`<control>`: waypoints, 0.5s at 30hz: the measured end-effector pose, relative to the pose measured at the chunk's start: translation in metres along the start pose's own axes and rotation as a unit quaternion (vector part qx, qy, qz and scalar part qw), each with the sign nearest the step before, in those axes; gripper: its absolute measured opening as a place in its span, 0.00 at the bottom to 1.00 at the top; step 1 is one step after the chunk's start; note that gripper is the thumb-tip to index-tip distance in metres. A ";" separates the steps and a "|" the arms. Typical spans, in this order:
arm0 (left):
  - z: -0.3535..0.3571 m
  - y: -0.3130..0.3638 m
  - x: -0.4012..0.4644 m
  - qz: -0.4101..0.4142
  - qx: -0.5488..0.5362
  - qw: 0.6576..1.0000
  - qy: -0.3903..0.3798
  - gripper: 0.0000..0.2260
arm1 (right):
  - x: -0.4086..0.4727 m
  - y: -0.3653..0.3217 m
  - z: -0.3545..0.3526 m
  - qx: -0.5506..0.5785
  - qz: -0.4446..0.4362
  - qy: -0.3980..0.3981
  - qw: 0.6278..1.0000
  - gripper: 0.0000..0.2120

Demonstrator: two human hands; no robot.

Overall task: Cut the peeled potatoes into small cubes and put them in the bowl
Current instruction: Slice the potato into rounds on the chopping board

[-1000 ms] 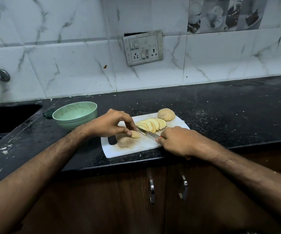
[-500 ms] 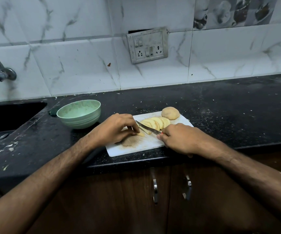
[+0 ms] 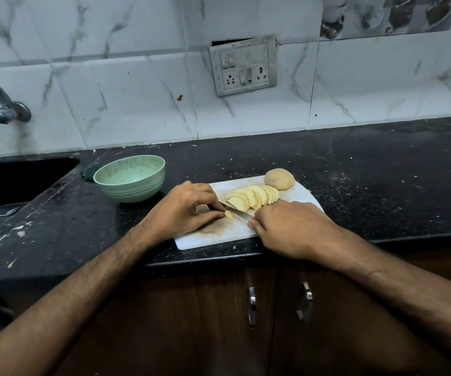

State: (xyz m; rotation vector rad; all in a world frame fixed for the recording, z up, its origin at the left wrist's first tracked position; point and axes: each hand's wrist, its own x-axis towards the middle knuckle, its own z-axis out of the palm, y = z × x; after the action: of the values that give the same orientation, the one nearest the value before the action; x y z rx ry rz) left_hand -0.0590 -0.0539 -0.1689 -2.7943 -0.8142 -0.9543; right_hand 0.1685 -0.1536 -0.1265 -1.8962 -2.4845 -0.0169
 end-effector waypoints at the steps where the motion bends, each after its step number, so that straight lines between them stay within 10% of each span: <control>1: 0.001 0.000 -0.001 -0.001 0.005 1.000 0.002 0.02 | -0.001 -0.001 0.000 -0.009 -0.002 0.004 1.000 0.15; 15: 0.005 -0.002 -0.002 -0.005 -0.006 1.000 0.009 0.03 | -0.001 0.002 0.006 -0.050 -0.040 0.039 0.997 0.16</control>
State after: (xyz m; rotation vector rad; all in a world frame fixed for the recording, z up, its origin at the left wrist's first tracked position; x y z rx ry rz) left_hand -0.0589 -0.0518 -0.1743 -2.7890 -0.8230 -0.9884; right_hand 0.1706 -0.1539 -0.1321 -1.7927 -2.5498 -0.2165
